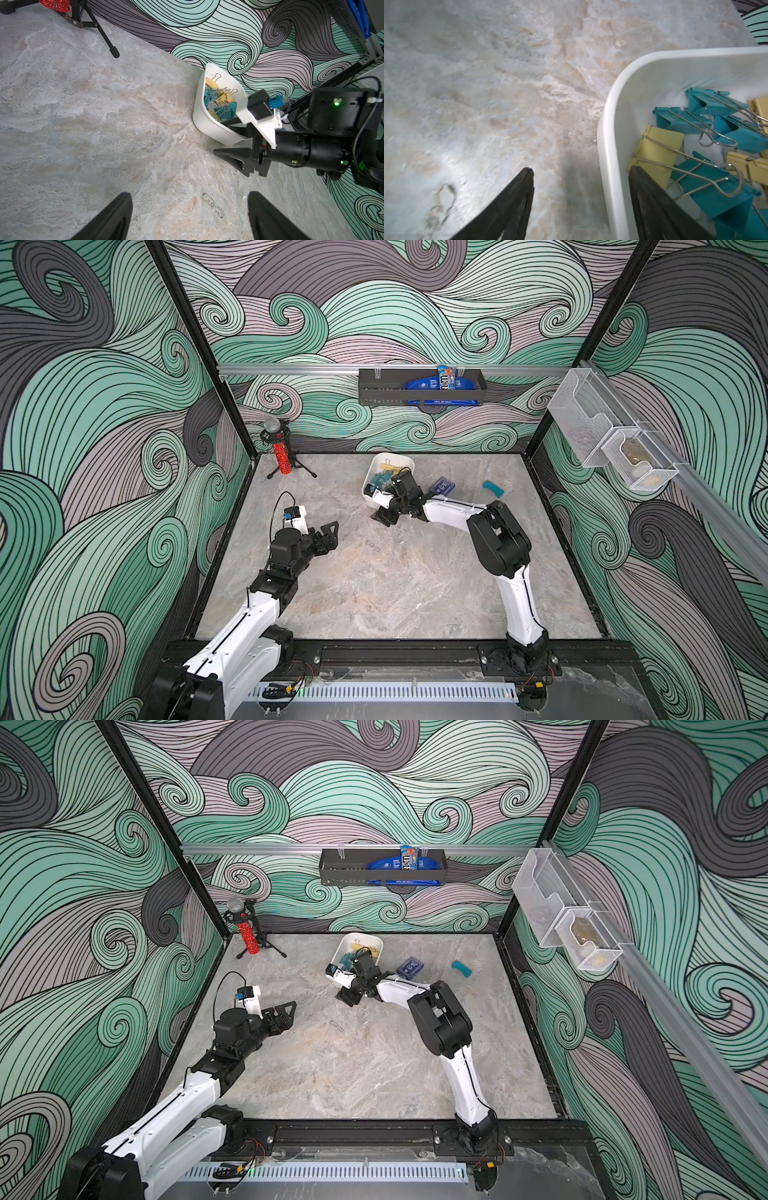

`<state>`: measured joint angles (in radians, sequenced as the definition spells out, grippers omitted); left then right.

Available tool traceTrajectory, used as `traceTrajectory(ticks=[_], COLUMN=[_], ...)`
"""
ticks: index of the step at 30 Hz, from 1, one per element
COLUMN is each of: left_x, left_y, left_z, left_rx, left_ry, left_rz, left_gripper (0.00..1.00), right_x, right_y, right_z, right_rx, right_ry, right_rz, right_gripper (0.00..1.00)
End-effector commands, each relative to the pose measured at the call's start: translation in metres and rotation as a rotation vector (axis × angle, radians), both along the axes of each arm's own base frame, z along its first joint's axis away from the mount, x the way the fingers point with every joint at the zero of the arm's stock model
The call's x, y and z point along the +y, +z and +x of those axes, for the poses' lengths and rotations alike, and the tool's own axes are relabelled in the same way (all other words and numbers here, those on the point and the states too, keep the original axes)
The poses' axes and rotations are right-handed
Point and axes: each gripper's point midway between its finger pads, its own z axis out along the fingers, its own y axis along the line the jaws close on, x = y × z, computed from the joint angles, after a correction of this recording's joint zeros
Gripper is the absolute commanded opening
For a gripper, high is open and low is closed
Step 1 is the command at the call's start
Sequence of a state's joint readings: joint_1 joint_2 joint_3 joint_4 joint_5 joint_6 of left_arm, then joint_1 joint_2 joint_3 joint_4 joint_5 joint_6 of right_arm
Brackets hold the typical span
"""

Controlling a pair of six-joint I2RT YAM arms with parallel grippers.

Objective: Take out the binder clips from the storage box
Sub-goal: Move the storage box to the center of the board.

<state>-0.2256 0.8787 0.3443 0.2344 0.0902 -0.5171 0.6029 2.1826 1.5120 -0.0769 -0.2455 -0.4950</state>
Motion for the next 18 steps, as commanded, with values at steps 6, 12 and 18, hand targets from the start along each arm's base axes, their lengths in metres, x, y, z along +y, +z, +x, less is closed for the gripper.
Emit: traceTrajectory(ticks=[6, 12, 18], left_x=[0.001, 0.005, 0.011], left_y=[0.002, 0.002, -0.005], left_z=[-0.005, -0.009, -0.015], left_rx=[0.009, 0.012, 0.043], left_ry=[0.009, 0.026, 0.058], left_rz=[-0.005, -0.003, 0.000], left_gripper=[0.89, 0.89, 0.89], right_x=[0.016, 0.029, 0.046], right_y=[0.021, 0.032, 0.036], right_z=[-0.093, -0.161, -0.218], right_rx=[0.122, 0.170, 0.210], right_ry=[0.135, 0.207, 0.267], right_rz=[0.045, 0.056, 0.049], right_gripper=[0.70, 0.69, 0.68])
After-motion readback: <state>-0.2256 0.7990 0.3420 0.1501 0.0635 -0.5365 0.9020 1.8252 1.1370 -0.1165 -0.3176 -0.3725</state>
